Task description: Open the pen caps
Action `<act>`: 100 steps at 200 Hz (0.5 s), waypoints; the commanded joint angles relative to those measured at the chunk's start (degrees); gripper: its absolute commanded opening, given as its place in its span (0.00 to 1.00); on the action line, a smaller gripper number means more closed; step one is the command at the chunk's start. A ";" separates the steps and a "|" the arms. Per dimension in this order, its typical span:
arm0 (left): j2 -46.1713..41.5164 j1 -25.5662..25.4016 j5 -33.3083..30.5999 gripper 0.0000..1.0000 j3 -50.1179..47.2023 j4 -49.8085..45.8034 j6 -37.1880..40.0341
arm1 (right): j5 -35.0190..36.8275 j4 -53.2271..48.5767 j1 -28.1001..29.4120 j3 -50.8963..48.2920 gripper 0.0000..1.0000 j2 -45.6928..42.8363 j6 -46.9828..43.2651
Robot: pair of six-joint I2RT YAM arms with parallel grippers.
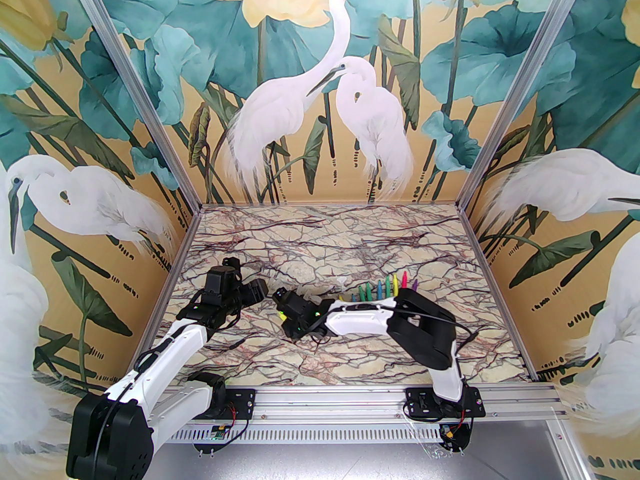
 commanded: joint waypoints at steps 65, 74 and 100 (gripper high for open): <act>1.39 0.13 17.22 0.67 1.67 6.58 -0.13 | -1.29 12.46 -2.46 -10.95 0.07 -10.51 2.37; 2.08 0.00 19.46 0.67 1.74 7.80 -0.56 | -1.11 13.08 -2.66 -11.77 0.07 -11.38 2.46; 3.95 -0.96 23.66 0.66 2.12 10.55 -1.11 | -0.27 14.44 -2.90 -14.10 0.06 -13.81 2.48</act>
